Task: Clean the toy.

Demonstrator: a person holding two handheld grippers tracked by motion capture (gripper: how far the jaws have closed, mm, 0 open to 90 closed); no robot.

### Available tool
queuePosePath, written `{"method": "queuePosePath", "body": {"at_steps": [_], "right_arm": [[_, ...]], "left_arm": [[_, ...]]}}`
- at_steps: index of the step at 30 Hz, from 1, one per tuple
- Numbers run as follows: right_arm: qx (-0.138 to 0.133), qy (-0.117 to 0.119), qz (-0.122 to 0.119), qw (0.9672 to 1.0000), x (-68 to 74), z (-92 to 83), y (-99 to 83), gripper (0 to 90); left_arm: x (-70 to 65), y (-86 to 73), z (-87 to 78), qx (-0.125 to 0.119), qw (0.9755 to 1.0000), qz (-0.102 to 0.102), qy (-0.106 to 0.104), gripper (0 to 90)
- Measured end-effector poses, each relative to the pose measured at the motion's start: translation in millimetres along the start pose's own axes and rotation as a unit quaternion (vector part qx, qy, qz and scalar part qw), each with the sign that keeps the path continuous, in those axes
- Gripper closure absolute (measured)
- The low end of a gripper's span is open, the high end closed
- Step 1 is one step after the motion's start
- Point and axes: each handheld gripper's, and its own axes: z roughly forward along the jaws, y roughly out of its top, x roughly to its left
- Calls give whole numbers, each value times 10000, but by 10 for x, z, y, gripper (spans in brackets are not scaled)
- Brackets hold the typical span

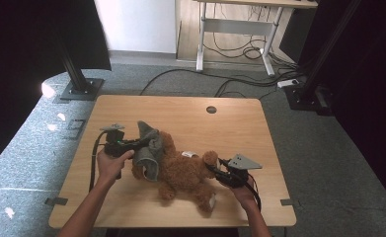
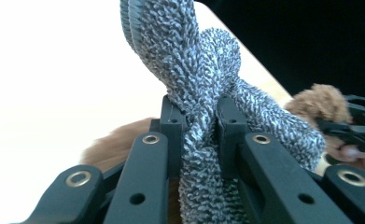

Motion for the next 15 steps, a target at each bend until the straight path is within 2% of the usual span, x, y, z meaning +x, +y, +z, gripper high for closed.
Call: {"method": "queuePosePath", "body": {"at_steps": [4, 5, 7, 9, 11, 15], "right_arm": [[-1, -1, 21, 10000, -2, 1, -3, 643], [-2, 1, 25, 10000, -3, 4, -4, 642], [3, 5, 33, 10000, -3, 11, -5, 643], [-4, -7, 24, 10000, 2, 14, -3, 642], [-13, -4, 4, 10000, 7, 10, -2, 642], [-61, 3, -21, 10000, 11, 8, -4, 642]], "left_arm": [[93, -16, -88, 10, 9999, -52, 96, 768], [78, -14, -84, -22, 10000, -80, -14, 768], [59, -3, -70, 3, 10000, -65, -48, 768], [-10, 38, -14, 35, 9999, -7, -121, 768], [-113, 99, 64, 102, 9995, 67, -290, 768], [-396, 216, 286, 344, 9975, 378, -482, 765]]}}
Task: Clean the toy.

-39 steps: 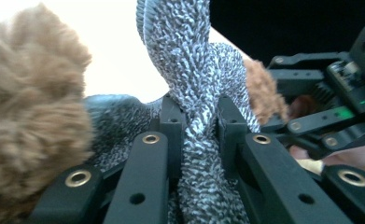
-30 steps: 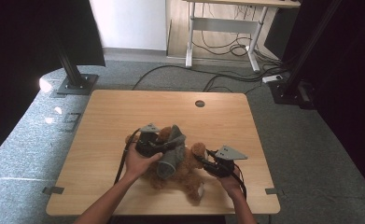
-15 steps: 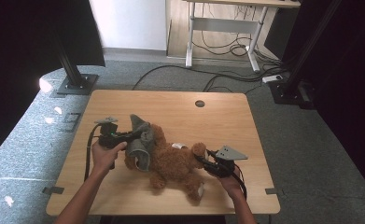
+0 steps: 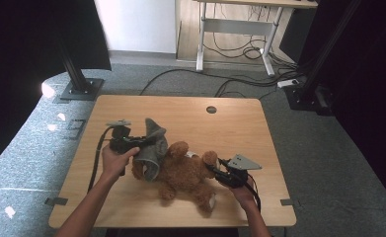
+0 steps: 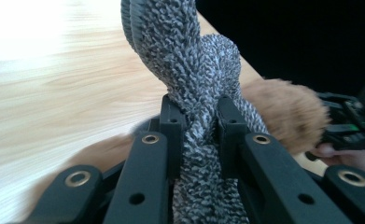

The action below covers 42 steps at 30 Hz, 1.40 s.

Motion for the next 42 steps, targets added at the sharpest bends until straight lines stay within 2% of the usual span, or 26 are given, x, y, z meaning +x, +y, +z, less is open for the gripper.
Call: {"method": "queuePosePath", "body": {"at_steps": [2, 4, 6, 8, 10, 15, 18, 20, 25, 30, 34, 37, 42], "right_arm": [[-43, 5, -42, 10000, 3, -2, 1, 642], [-77, 17, -72, 9999, 9, -9, 3, 642], [-78, 23, -106, 9999, 11, -16, 4, 642], [-62, 6, -120, 9999, 12, -21, 4, 641], [-43, 6, -130, 9999, 10, -23, 1, 641], [-20, 13, -151, 9999, 17, -17, -2, 641], [-17, 18, -188, 9998, 32, -13, 0, 640], [-11, 11, -195, 9998, 38, -8, -2, 639], [42, -43, -212, 9998, 45, -2, -10, 638], [64, -109, -239, 9996, 52, -12, -18, 635], [93, -183, -254, 9995, 58, 2, -21, 632], [111, -234, -219, 9994, 62, 12, -22, 623], [121, -280, -188, 9994, 69, 16, -19, 620]], "left_arm": [[-100, 60, 138, 159, 9998, 100, 1, 765], [-140, 85, 276, 349, 9992, 161, 63, 764], [-129, 60, 388, 558, 9983, 144, 96, 765], [-77, 3, 427, 670, 9976, 83, 152, 765], [15, -51, 374, 645, 9978, -82, 128, 765], [246, -176, 117, 509, 9979, -388, 117, 765], [341, -260, -9, 406, 9975, -571, 79, 765], [373, -317, -71, 324, 9972, -679, -17, 765], [361, -412, -234, 162, 9980, -616, -41, 764], [365, -534, -374, 41, 9978, -650, -76, 761], [321, -620, -457, -139, 9980, -609, -8, 759], [303, -634, -486, -175, 9984, -538, 76, 759], [360, -623, -504, -200, 9977, -643, 41, 757]]}}
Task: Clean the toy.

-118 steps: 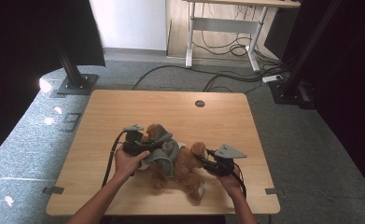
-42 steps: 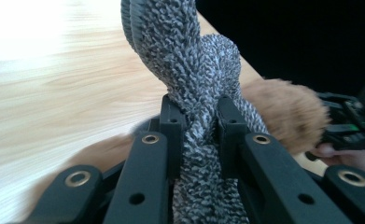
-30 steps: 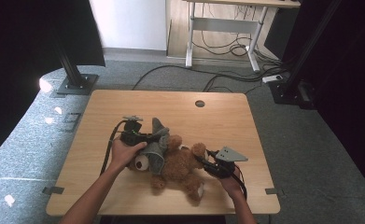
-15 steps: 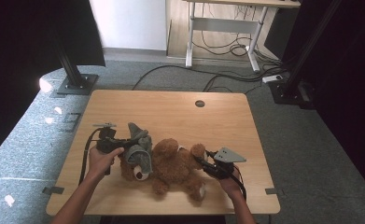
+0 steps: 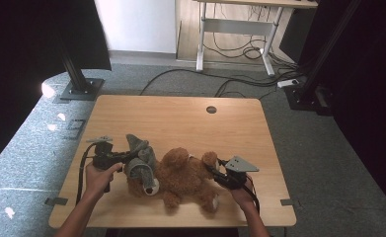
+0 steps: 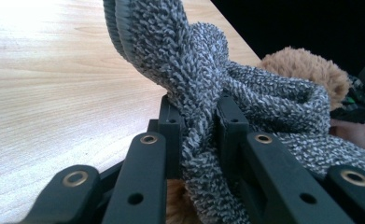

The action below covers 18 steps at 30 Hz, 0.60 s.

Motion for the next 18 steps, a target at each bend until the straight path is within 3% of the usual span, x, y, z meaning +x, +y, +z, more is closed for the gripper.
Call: {"method": "queuePosePath", "body": {"at_steps": [5, 10, 13, 18], "right_arm": [[22, -61, 36, 10000, -9, 9, -2, 620], [69, -155, 80, 9998, -12, 31, -2, 621], [81, -186, 101, 9997, -17, 38, -4, 621], [94, -211, 127, 9997, -13, 53, -6, 621]], "left_arm": [[-1, 47, -159, -183, 9998, -23, -11, 756], [-209, 65, -261, -282, 9990, 158, -321, 757], [-360, 23, -169, -155, 9978, 270, -589, 758], [-516, -78, 148, 225, 9962, 402, -733, 758]]}}
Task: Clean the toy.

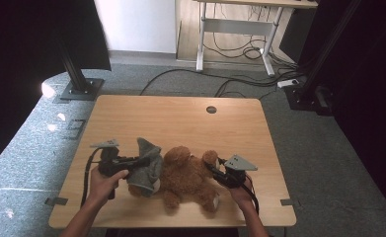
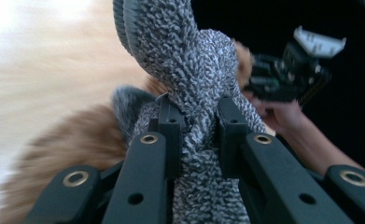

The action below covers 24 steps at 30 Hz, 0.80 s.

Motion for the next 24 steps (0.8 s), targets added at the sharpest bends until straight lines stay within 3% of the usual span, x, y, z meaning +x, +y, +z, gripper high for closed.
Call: {"method": "queuePosePath", "body": {"at_steps": [4, 11, 13, 17, 21, 24], "right_arm": [[8, -64, -15, 10000, 8, 13, 8, 621], [-9, -228, 44, 9997, -27, 45, 28, 621], [4, -288, 59, 9996, -28, 78, 47, 619], [10, -339, 288, 9990, -47, 87, 81, 489], [-50, -270, 720, 9970, -73, -75, 121, 361], [-22, -283, 742, 9968, -19, -236, 127, 317]], "left_arm": [[-32, -39, 214, 214, 9997, 80, 51, 759], [24, -36, 329, 298, 9989, 182, 319, 763], [30, -44, 378, 345, 9978, 294, 483, 765], [38, -68, 434, 340, 9973, 326, 568, 768], [24, -89, 461, 323, 9952, 484, 790, 771], [52, -89, 478, 278, 9955, 440, 787, 772]]}}
